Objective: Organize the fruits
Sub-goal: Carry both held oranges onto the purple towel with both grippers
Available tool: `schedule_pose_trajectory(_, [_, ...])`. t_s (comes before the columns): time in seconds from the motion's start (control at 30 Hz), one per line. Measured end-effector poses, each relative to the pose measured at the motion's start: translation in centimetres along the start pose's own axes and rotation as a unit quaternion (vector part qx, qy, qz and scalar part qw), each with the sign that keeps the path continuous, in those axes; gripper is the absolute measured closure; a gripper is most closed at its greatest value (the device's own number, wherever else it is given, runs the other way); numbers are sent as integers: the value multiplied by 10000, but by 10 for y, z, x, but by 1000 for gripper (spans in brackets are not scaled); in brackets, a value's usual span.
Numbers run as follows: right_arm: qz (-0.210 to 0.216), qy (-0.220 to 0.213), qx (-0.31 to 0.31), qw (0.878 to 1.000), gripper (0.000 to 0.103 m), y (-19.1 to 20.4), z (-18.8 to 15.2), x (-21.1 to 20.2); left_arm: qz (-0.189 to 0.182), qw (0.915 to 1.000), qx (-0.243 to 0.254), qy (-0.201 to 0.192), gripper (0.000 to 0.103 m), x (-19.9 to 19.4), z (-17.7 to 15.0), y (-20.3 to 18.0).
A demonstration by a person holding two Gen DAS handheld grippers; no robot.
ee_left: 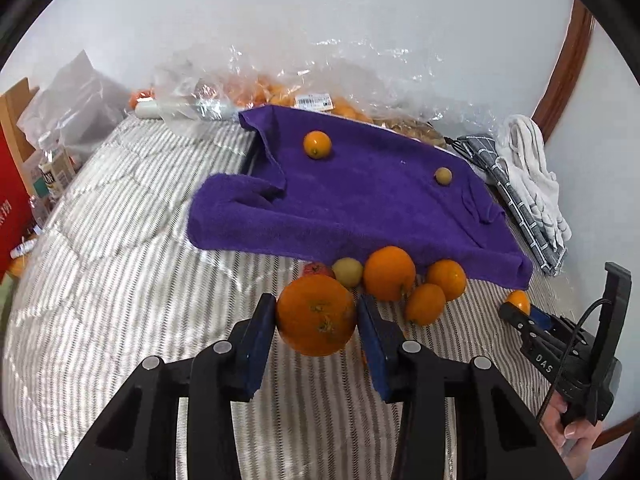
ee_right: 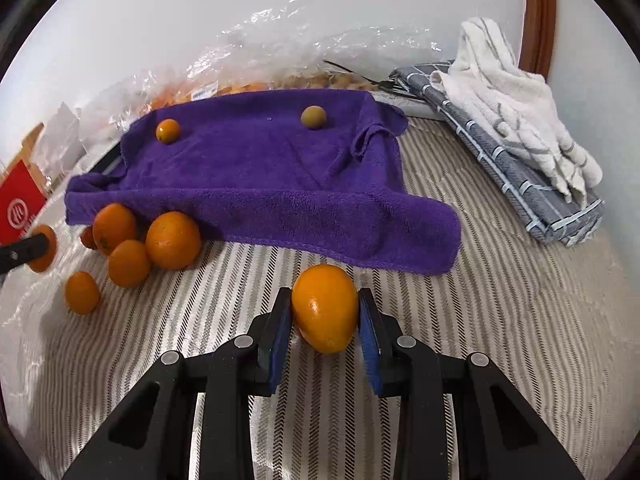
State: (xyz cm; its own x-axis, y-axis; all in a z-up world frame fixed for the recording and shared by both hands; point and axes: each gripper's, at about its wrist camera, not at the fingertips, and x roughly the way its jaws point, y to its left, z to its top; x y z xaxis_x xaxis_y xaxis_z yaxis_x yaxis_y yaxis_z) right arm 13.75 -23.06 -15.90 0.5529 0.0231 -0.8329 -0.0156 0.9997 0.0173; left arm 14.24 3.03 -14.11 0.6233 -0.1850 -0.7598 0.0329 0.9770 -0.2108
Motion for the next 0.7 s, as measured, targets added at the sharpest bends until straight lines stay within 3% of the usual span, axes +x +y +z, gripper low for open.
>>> schedule_pose_trajectory(0.37, [18,-403,-64,9992,71,12,19,-44,-162,9996,29,-217,64,-16,20,-6])
schedule_pose_trajectory(0.7, [-53,-527,-41,9986,71,13,50,-57,-182,9990,93,-392,64,-26,55,-18])
